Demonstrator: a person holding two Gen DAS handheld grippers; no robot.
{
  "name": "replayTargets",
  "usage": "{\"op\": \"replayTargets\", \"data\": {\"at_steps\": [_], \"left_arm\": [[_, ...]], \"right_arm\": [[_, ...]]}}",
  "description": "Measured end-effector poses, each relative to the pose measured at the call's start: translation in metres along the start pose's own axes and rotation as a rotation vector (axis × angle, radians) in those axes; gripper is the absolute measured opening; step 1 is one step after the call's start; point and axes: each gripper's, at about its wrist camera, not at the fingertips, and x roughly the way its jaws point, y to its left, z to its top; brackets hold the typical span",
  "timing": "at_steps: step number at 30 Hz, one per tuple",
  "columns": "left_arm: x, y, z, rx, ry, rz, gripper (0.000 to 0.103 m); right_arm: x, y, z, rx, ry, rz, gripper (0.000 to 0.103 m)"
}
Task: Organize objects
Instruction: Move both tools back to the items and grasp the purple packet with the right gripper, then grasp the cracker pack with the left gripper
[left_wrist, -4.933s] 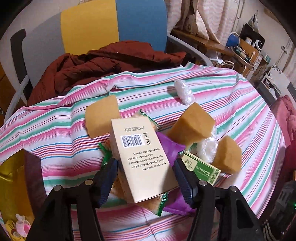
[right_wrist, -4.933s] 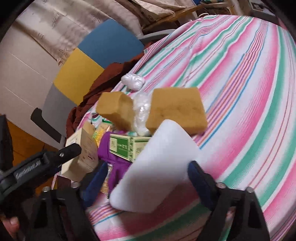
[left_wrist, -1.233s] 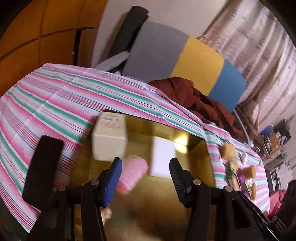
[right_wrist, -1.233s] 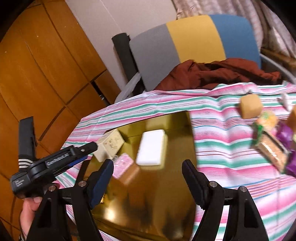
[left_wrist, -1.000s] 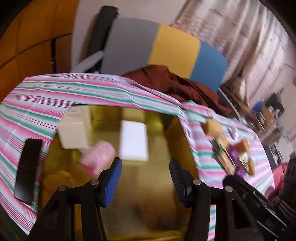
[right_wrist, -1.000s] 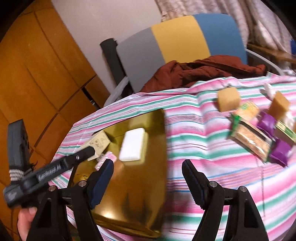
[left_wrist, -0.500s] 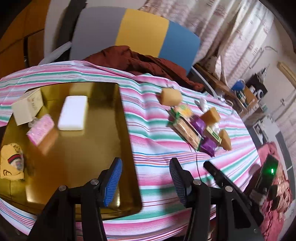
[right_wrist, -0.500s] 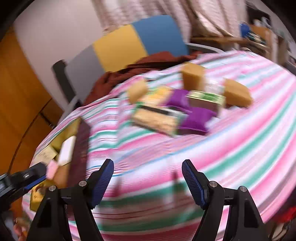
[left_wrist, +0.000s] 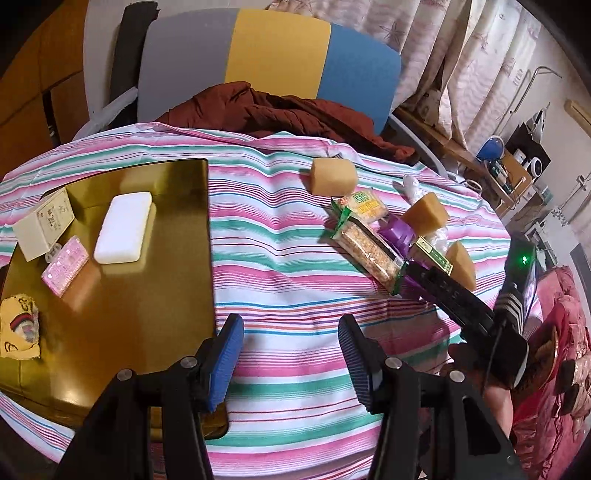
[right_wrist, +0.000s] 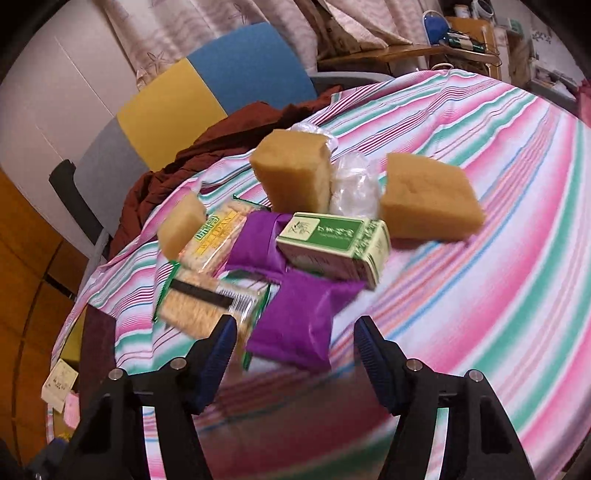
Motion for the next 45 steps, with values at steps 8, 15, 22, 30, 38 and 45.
{"op": "replayTargets", "data": {"at_steps": [8,15,22,30,38,45], "left_arm": [[0.032,-0.031,0.012,0.055,0.042,0.045,0.054],[0.073,-0.048,0.031,-0.033,0.122,0.001,0.055],[0.115,-0.080,0.058,-0.055,0.157,0.031,0.057],[0.145,-0.098,0.071,-0.059,0.167,0.083,0.060],[0.159,-0.110,0.075,0.010,0.129,0.100,0.067],[0.158,-0.105,0.068,0.050,0.080,0.058,0.069]], "right_arm": [[0.006,-0.005,0.005,-0.075,0.009,0.037,0.048],[-0.018,-0.021,-0.005,-0.188,-0.058,-0.014,0.046],[-0.021,-0.043,-0.017,-0.182,-0.088,-0.002,0.046],[-0.021,-0.042,-0.020,-0.203,-0.103,0.002,0.046],[-0.019,-0.043,-0.021,-0.195,-0.111,0.015,0.046],[-0.019,-0.043,-0.021,-0.197,-0.115,0.015,0.046]]}}
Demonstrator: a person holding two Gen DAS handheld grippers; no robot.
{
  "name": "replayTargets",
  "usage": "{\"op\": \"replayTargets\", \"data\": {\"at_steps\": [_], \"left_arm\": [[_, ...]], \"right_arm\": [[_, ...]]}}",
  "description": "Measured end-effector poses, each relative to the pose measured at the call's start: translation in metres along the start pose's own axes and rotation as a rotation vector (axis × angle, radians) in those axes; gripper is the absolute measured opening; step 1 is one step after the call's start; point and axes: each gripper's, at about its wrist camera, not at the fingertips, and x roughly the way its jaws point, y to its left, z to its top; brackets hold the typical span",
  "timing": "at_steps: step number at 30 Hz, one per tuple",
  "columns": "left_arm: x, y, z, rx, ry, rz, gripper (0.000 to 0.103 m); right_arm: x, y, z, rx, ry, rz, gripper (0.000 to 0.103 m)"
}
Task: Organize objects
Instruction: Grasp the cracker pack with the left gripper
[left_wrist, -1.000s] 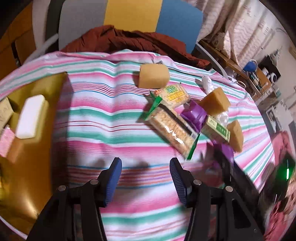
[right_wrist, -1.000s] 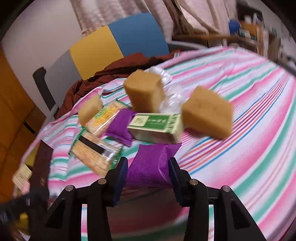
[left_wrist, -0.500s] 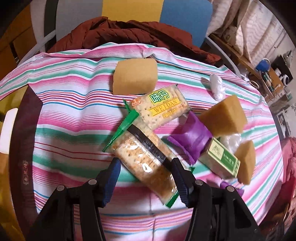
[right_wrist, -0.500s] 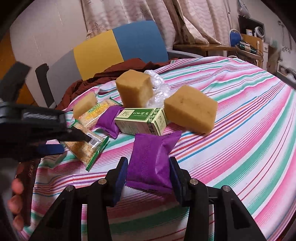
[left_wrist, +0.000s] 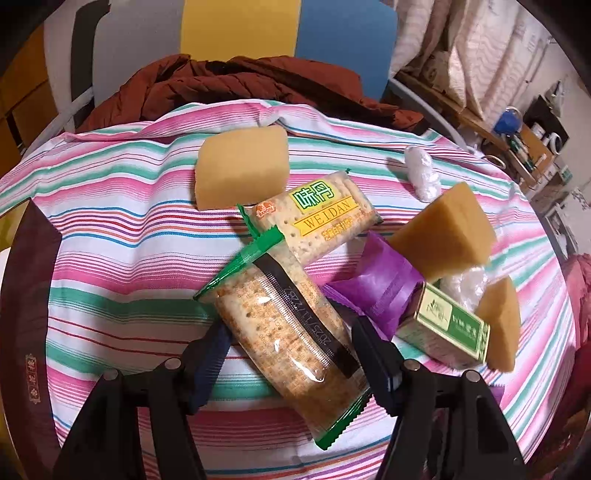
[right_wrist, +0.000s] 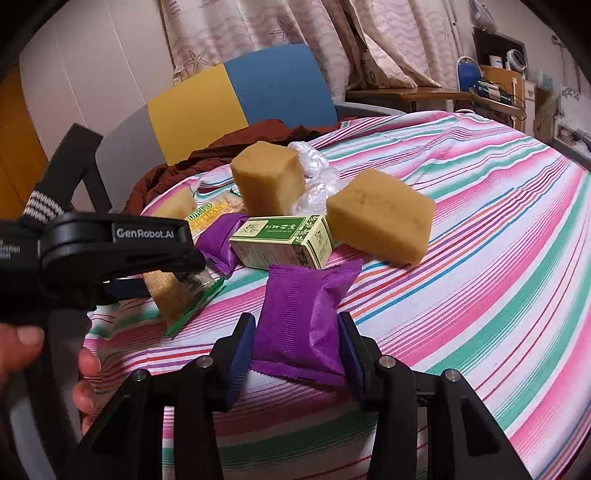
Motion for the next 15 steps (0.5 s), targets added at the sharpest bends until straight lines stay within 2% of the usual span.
{"op": "replayTargets", "data": {"at_steps": [4,10,13,15], "left_arm": [[-0.006,0.005,-0.007,0.054,-0.016,-0.005,0.068],[-0.014,0.019,-0.014,0.000,-0.021,-0.022,0.066],[-0.011,0.011,-0.011,0.028,-0.022,0.024,0.067],[-0.008,0.002,-0.012,0.106,-0.027,0.069,0.068]], "right_arm": [[0.000,0.000,-0.001,0.001,-0.001,0.002,0.046],[0.000,0.001,-0.001,-0.013,-0.001,-0.013,0.046],[-0.001,0.003,-0.002,-0.020,0.001,-0.020,0.046],[-0.002,0.002,-0.002,-0.018,0.001,-0.020,0.046]]}}
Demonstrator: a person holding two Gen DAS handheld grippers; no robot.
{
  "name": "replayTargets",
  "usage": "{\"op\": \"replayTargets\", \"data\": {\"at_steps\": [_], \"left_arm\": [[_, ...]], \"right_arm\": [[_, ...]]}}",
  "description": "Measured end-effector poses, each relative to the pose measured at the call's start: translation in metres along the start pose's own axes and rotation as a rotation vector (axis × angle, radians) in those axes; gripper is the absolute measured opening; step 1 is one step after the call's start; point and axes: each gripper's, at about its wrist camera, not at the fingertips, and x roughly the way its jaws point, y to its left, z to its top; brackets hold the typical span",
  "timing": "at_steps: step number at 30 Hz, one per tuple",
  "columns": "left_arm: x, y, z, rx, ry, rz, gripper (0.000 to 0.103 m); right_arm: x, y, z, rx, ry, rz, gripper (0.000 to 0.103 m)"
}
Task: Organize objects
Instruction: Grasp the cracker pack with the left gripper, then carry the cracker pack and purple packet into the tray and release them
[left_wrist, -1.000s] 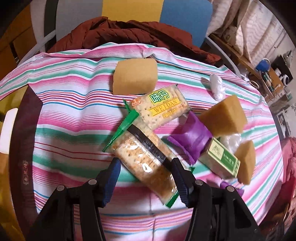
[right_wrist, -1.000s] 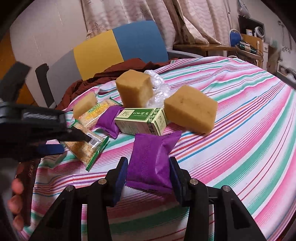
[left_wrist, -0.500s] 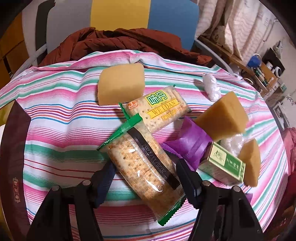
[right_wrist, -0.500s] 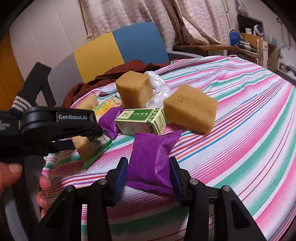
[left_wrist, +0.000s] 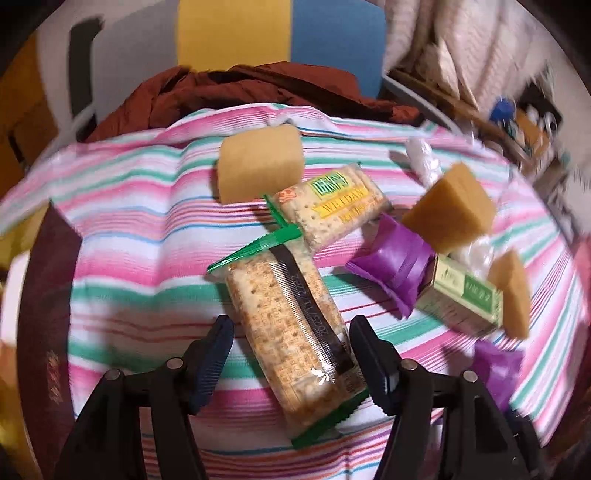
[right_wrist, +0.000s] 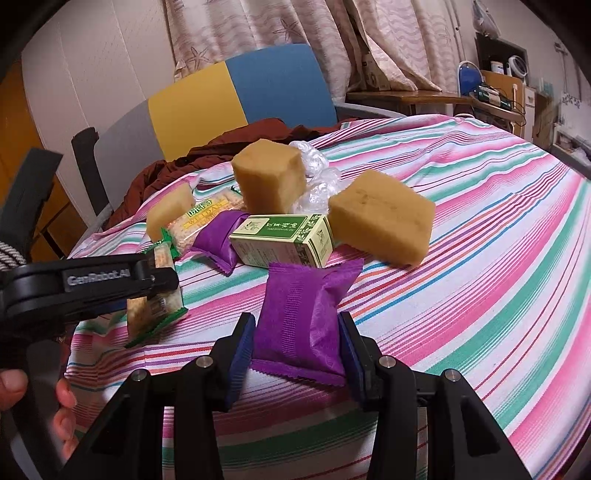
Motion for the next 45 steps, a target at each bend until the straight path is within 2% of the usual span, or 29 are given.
{"op": "replayTargets", "data": {"at_steps": [3,7,12,17,25,31,36,43,45], "left_arm": [[-0.001,0.001,-0.006,0.051,-0.013,0.002,0.064],[-0.007,0.019,-0.013,0.021,-0.043,-0.043,0.047],[-0.017,0.029,-0.028,0.041,-0.068,-0.071,0.046],[-0.032,0.049,-0.046,-0.025,-0.059,-0.145,0.046],[-0.074,0.063,-0.075,0.002,-0.108,-0.204,0.045],[-0.112,0.089,-0.096,-0.010,-0.155,-0.243,0.045],[-0.136,0.116,-0.107,-0.023,-0.187,-0.230,0.045],[-0.152,0.173,-0.119,-0.134,-0.204,-0.197,0.045],[-0.156,0.190,-0.122,-0.151,-0.211,-0.168,0.045]], "right_arm": [[0.000,0.000,0.001,-0.007,0.009,-0.001,0.046],[-0.004,0.001,0.001,-0.011,0.031,0.009,0.044],[-0.015,0.005,-0.002,0.001,0.053,0.023,0.044],[-0.029,0.013,-0.006,0.002,0.054,0.039,0.044],[-0.045,0.045,-0.013,-0.050,0.063,0.073,0.044],[-0.059,0.079,-0.015,-0.098,0.058,0.126,0.044],[-0.070,0.116,-0.013,-0.152,0.039,0.173,0.044],[-0.084,0.174,-0.012,-0.240,0.019,0.250,0.044],[-0.085,0.192,-0.015,-0.268,0.025,0.275,0.044]]}}
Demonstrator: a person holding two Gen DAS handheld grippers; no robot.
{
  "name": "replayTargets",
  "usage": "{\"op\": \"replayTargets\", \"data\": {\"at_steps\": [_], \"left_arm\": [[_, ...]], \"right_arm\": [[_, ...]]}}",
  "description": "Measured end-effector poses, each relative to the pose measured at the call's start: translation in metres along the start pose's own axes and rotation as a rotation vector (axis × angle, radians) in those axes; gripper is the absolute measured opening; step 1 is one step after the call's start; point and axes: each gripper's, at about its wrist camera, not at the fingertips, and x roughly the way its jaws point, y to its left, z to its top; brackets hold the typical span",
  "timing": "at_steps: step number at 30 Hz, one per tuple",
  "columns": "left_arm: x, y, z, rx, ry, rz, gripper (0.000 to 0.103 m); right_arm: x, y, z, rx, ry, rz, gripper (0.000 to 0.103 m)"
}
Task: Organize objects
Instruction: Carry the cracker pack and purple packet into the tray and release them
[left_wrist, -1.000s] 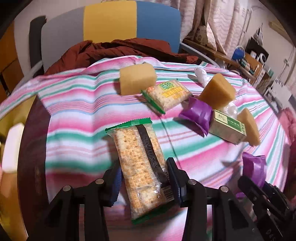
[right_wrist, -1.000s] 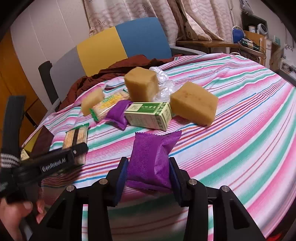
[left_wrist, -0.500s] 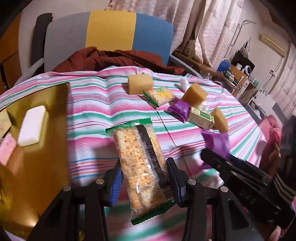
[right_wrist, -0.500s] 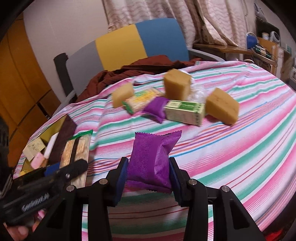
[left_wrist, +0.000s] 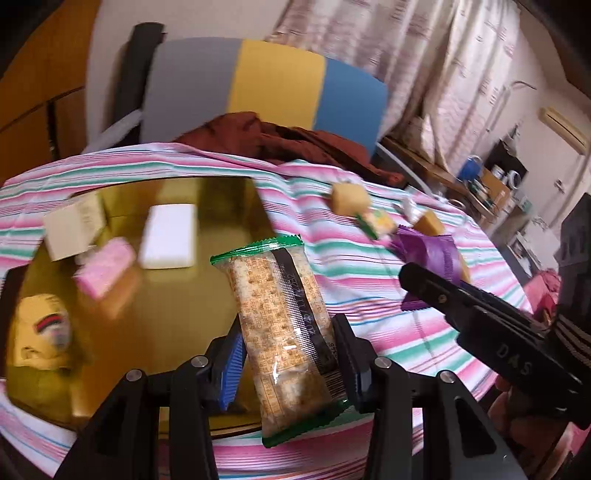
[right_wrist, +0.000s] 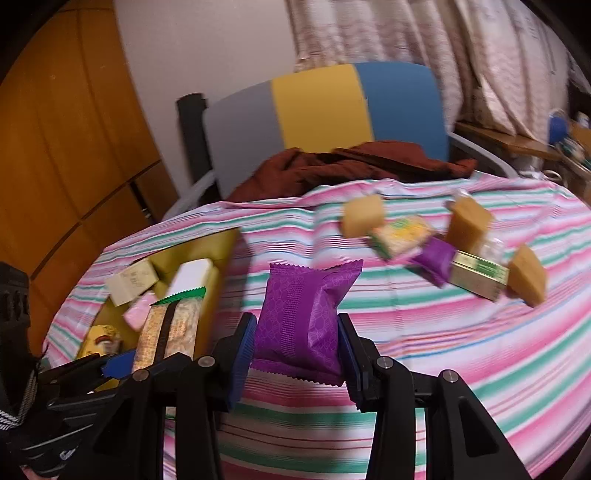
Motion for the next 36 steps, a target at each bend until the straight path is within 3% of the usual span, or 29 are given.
{"op": "replayTargets", "data": {"at_steps": [10,19,24,27,36], "left_arm": [[-0.008,0.091,-0.008,-0.128,0.067,0.131,0.045],[-0.005,0.125,-0.018,-0.143,0.114,0.174,0.044],[-0.002,0.131,-0.020,-0.140,0.133,0.183,0.043],[-0.003,0.132,-0.022,-0.148,0.134,0.200,0.043],[-0.014,0.122,-0.020,-0.227,0.071,0.139,0.046]], "right_arm": [[0.040,0.088,-0.001,-0.093,0.110,0.151,0.044],[0.092,0.132,-0.009,-0.074,0.236,0.214,0.044],[0.106,0.138,-0.007,-0.053,0.253,0.215,0.046],[0.109,0.135,-0.004,0.002,0.260,0.242,0.055],[0.074,0.114,-0.002,0.015,0.169,0.213,0.061]]}}
